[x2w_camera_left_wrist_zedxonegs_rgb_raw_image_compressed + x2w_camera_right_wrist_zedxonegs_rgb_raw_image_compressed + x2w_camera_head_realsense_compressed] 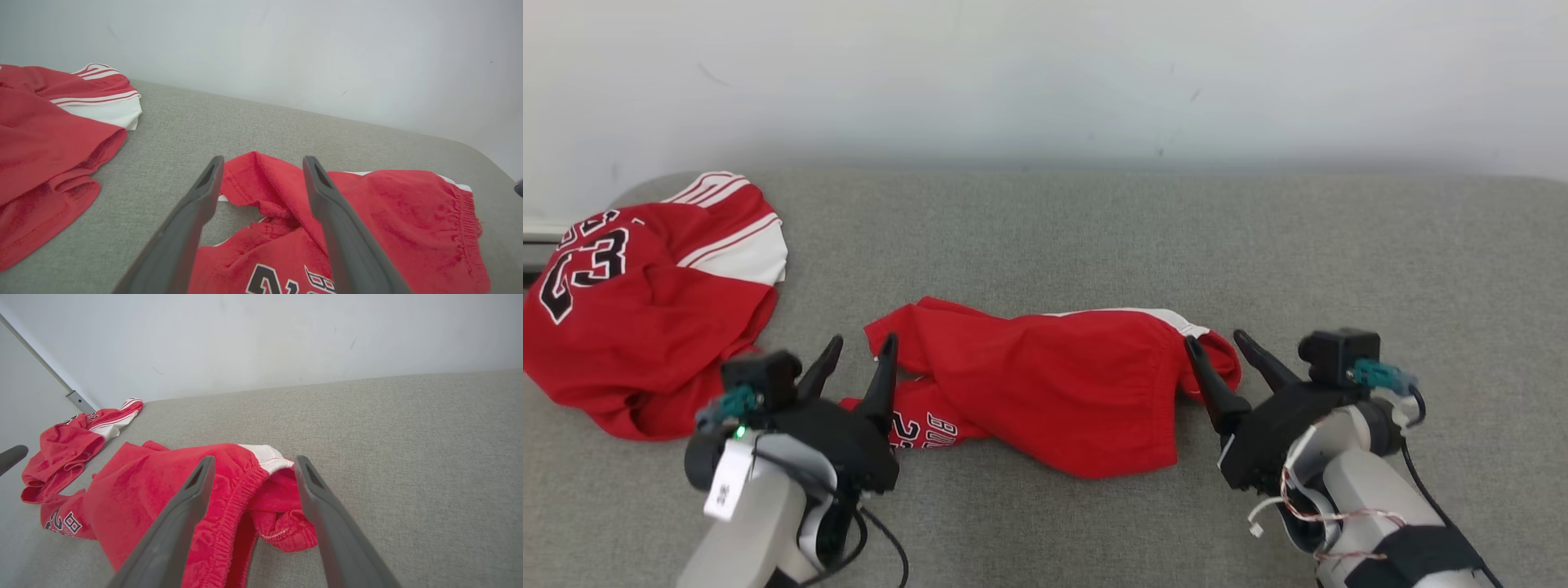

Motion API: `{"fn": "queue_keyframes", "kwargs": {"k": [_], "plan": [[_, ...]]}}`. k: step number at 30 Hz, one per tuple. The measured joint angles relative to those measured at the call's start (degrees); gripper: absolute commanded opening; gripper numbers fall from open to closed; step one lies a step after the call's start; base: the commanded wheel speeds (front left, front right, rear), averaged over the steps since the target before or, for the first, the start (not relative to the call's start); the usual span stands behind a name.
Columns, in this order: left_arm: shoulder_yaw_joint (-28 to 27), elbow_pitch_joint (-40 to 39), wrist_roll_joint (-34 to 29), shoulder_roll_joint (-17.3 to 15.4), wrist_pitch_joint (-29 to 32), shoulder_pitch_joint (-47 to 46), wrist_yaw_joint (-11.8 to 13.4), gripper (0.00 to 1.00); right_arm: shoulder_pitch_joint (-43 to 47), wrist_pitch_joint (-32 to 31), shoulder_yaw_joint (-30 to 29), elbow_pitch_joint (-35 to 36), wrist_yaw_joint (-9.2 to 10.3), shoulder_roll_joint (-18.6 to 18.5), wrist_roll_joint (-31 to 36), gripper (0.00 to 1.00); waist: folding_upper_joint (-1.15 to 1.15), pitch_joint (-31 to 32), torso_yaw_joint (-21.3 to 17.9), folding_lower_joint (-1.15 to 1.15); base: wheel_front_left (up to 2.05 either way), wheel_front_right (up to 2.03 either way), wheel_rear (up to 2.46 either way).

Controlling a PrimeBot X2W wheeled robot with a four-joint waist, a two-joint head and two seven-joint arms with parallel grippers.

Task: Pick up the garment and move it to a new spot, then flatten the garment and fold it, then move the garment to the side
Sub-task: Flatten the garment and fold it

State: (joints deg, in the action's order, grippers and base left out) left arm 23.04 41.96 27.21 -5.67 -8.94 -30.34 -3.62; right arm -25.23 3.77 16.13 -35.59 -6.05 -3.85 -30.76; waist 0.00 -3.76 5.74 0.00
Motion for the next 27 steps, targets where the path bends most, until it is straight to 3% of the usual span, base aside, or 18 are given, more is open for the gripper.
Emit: {"fn": "queue_keyframes", "kwargs": {"k": [19,27], "plan": [[-2.44,13.25,5.64,0.8,11.09,-12.04,-1.96,1.0,-9.85,-5.04,5.11,-5.24,2.59,0.19,0.33,1.0,0.0,-8.56,-2.18,0.01,0.0,0.0,0.0],[-3.7,17.2,6.33,1.2,13.15,-14.51,-1.77,1.0,-10.96,-6.32,10.63,-5.14,3.61,0.18,-3.47,1.0,0.0,-11.09,-2.79,0.01,0.0,0.0,0.0]]}}
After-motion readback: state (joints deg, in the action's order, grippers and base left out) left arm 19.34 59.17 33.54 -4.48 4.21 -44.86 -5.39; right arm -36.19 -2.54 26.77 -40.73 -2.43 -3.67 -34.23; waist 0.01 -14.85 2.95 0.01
